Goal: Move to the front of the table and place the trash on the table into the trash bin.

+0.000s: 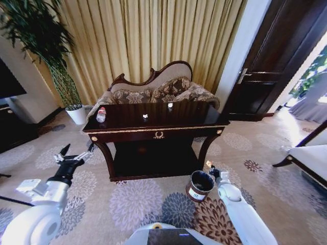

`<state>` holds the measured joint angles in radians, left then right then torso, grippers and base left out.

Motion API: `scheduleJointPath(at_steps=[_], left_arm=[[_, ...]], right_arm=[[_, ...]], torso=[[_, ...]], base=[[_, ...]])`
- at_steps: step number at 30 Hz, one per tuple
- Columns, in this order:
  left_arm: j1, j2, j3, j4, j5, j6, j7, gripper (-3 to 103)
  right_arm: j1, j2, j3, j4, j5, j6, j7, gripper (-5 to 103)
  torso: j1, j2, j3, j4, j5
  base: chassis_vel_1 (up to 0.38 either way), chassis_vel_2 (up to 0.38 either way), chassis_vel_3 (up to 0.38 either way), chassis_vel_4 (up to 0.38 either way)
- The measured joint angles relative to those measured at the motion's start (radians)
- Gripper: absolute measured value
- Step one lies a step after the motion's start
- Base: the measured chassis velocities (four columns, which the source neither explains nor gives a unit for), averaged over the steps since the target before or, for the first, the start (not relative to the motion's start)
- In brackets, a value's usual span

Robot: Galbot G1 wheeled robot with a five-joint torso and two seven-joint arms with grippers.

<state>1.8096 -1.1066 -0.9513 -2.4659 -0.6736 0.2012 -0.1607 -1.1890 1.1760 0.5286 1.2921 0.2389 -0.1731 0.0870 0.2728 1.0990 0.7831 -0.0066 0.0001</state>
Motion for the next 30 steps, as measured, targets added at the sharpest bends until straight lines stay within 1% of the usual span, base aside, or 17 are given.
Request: scheduleJointPath(at_steps=[1, 3, 4, 6, 7, 10, 12, 13, 15, 18, 19, 21, 22, 25, 27, 28, 30], left_arm=[[0.001, -0.001, 0.003, -0.003, 0.002, 0.000, 0.000, 100], [0.004, 0.000, 0.003, -0.008, 0.003, 0.002, -0.002, 100], [0.004, 0.000, 0.003, -0.008, 0.003, 0.002, -0.002, 100], [0.005, 0.003, 0.000, -0.008, 0.003, 0.003, -0.002, 100], [0.005, 0.003, 0.000, -0.008, 0.003, 0.003, -0.002, 100], [0.006, 0.004, 0.000, -0.008, 0.002, 0.004, -0.003, 100], [0.006, 0.005, 0.001, -0.008, 0.002, 0.004, -0.003, 100], [0.005, 0.007, 0.000, -0.008, 0.001, 0.004, -0.003, 100], [0.005, 0.008, -0.001, -0.008, -0.002, 0.004, -0.003, 100], [0.004, 0.010, -0.012, -0.008, -0.010, 0.005, -0.003, 100], [0.004, 0.010, -0.012, -0.008, -0.010, 0.005, -0.003, 100], [0.003, 0.009, -0.018, -0.008, -0.014, 0.005, -0.003, 100], [0.003, 0.009, -0.018, -0.008, -0.014, 0.005, -0.003, 100], [-0.001, -0.001, -0.017, -0.007, -0.015, 0.005, -0.002, 100], [-0.002, -0.003, -0.014, -0.007, -0.015, 0.005, -0.001, 100], [-0.003, -0.006, -0.012, -0.008, -0.014, 0.005, -0.001, 100], [-0.003, -0.007, -0.011, -0.010, -0.014, 0.005, 0.000, 100]], right_arm=[[0.003, 0.006, 0.000, -0.019, -0.022, 0.007, 0.000, -3], [0.002, 0.012, 0.001, -0.036, -0.042, 0.019, -0.001, 7], [0.002, 0.012, 0.001, -0.036, -0.042, 0.019, -0.001, 7], [0.002, 0.014, 0.005, -0.043, -0.049, 0.035, 0.001, 17], [0.002, 0.014, 0.005, -0.043, -0.049, 0.035, 0.001, 17], [0.001, 0.012, 0.009, -0.042, -0.049, 0.042, 0.006, 33], [-0.002, 0.011, 0.009, -0.037, -0.047, 0.043, 0.008, 33], [-0.009, 0.009, 0.011, -0.021, -0.040, 0.052, 0.018, 44], [-0.016, 0.007, 0.013, 0.002, -0.022, 0.060, 0.027, 44], [-0.049, -0.015, 0.025, 0.186, 0.127, 0.041, 0.067, 61], [-0.049, -0.015, 0.025, 0.186, 0.127, 0.041, 0.067, 61], [-0.077, -0.045, 0.037, 0.376, 0.252, -0.006, 0.090, 71], [-0.077, -0.045, 0.037, 0.376, 0.252, -0.006, 0.090, 71], [-0.103, -0.092, 0.044, 0.675, 0.384, -0.075, 0.140, 88], [-0.103, -0.098, 0.039, 0.720, 0.405, -0.088, 0.151, 88], [-0.099, -0.103, 0.028, 0.772, 0.426, -0.103, 0.161, 97], [-0.096, -0.107, 0.021, 0.804, 0.431, -0.110, 0.161, 99]], torso=[[0.000, 0.000, 0.000, -0.0001, -0.0001], [0.000, 0.000, 0.000, -0.0004, 0.0000], [0.000, 0.000, 0.000, -0.0004, 0.0000], [0.000, 0.000, 0.000, -0.0004, 0.0000], [0.000, 0.000, 0.000, -0.0004, 0.0000], [0.000, 0.000, 0.000, -0.0004, -0.0001], [0.000, 0.000, 0.000, -0.0003, -0.0001], [0.000, 0.000, 0.000, -0.0004, -0.0001], [0.000, 0.000, 0.000, -0.0004, 0.0001], [0.000, 0.000, 0.000, -0.0005, 0.0000], [0.000, 0.000, 0.000, -0.0005, 0.0000], [0.000, 0.000, 0.000, -0.0002, -0.0004], [0.000, 0.000, 0.000, -0.0002, -0.0004], [0.000, 0.000, 0.000, -0.0004, -0.0005], [0.000, 0.000, 0.000, -0.0002, -0.0006], [0.000, 0.000, 0.000, -0.0003, -0.0002], [0.000, 0.000, 0.000, -0.0002, -0.0001]], base=[[0.000, 0.000, 0.000, 0.000], [0.000, 0.000, 0.000, 0.000], [0.000, 0.000, 0.000, 0.000], [0.000, 0.000, 0.000, 0.000], [0.000, 0.000, 0.000, 0.000], [0.000, 0.000, 0.000, 0.000], [0.000, 0.000, 0.000, 0.000], [0.000, 0.000, 0.000, 0.000], [0.000, 0.000, 0.000, 0.000], [0.000, 0.000, 0.000, 0.000], [0.000, 0.000, 0.000, 0.000], [0.000, 0.000, 0.000, 0.000], [0.000, 0.000, 0.000, 0.000], [0.000, 0.000, 0.000, 0.000], [0.000, 0.000, 0.000, 0.000], [0.000, 0.000, 0.000, 0.000], [0.000, 0.000, 0.000, 0.000]])
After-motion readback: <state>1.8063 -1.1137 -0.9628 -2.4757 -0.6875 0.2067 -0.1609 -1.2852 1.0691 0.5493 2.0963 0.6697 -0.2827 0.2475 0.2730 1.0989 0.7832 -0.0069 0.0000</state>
